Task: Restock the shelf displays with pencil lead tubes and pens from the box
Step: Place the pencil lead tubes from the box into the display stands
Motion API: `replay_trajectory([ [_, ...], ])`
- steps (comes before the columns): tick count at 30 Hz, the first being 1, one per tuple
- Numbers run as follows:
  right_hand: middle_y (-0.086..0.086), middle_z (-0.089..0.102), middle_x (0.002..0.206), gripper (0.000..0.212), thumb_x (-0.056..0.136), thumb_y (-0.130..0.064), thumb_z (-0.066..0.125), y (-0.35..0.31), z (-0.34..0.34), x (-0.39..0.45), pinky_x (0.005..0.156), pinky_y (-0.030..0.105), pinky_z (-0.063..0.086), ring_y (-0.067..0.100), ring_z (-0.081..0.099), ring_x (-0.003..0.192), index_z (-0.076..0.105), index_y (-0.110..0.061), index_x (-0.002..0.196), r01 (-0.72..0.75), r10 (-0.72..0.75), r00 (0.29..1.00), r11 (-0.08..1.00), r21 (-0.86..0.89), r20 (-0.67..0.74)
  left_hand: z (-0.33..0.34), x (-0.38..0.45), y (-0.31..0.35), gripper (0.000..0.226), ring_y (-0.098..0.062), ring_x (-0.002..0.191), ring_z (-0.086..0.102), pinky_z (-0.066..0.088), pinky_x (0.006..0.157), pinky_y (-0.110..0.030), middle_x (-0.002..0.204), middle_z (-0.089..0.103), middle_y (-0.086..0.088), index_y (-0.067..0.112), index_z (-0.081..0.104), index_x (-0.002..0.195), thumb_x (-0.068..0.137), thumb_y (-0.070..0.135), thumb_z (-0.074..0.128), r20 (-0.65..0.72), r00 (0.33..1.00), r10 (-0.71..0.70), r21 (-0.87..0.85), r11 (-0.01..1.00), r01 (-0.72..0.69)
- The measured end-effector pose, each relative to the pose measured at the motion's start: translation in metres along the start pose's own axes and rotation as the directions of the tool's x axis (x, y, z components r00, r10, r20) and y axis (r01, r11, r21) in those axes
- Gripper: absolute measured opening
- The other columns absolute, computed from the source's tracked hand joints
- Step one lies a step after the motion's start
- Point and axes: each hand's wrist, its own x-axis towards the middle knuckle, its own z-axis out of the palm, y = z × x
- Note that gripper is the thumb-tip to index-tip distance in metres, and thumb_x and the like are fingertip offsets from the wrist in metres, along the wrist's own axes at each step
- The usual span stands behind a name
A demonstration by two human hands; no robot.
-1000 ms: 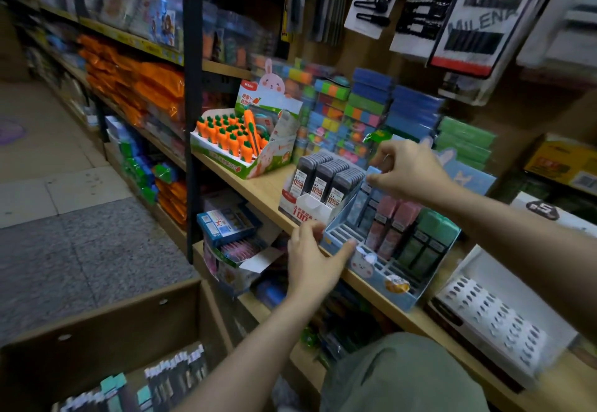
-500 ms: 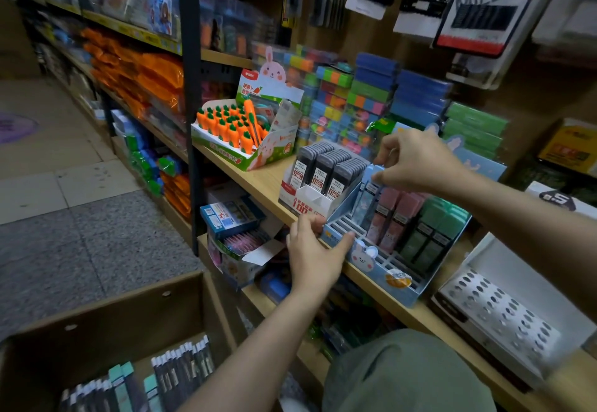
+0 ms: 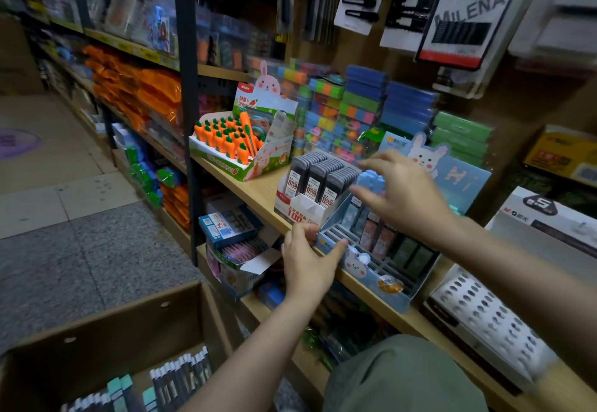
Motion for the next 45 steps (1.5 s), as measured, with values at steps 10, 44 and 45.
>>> replay_trajectory([
  [10,-0.003,0.032,0.156,0.068,0.092,-0.051,0.054,-0.001,0.002,-0.032,0.116,0.052,0.015,0.016,0.029,0.144,0.028,-0.031,0.151,0.041,-0.023,0.989,0.991,-0.127,0.146,-0.004,-0.001,0.003,0.044,-0.018,0.108,0.051,0.049,0.094,-0.037,0.108,0.051,0.006,0.026,0.054,0.104,0.073,0.040,0.081,0.015,1.000,-0.019,0.009,1.000,0.019],
  [44,0.003,0.056,0.130,0.055,0.088,-0.046,0.060,0.002,-0.038,-0.058,0.101,0.041,0.045,0.021,0.053,0.120,0.057,-0.015,0.133,0.007,-0.002,0.995,0.999,-0.049,0.104,-0.012,-0.014,-0.010,0.040,-0.013,0.118,0.049,0.048,0.101,-0.041,0.117,0.050,0.013,0.032,0.056,0.121,0.084,0.031,0.072,0.084,0.996,0.041,-0.042,0.998,-0.037],
  [45,0.003,0.057,0.129,0.052,0.088,-0.042,0.063,-0.007,-0.035,-0.060,0.101,0.042,0.044,0.022,0.054,0.120,0.057,-0.014,0.132,0.036,-0.034,0.995,0.999,-0.024,0.099,-0.017,-0.016,-0.011,0.040,-0.013,0.118,0.050,0.048,0.101,-0.041,0.119,0.052,0.012,0.031,0.057,0.123,0.086,0.030,0.071,0.101,0.993,0.056,-0.041,0.998,-0.052],
])
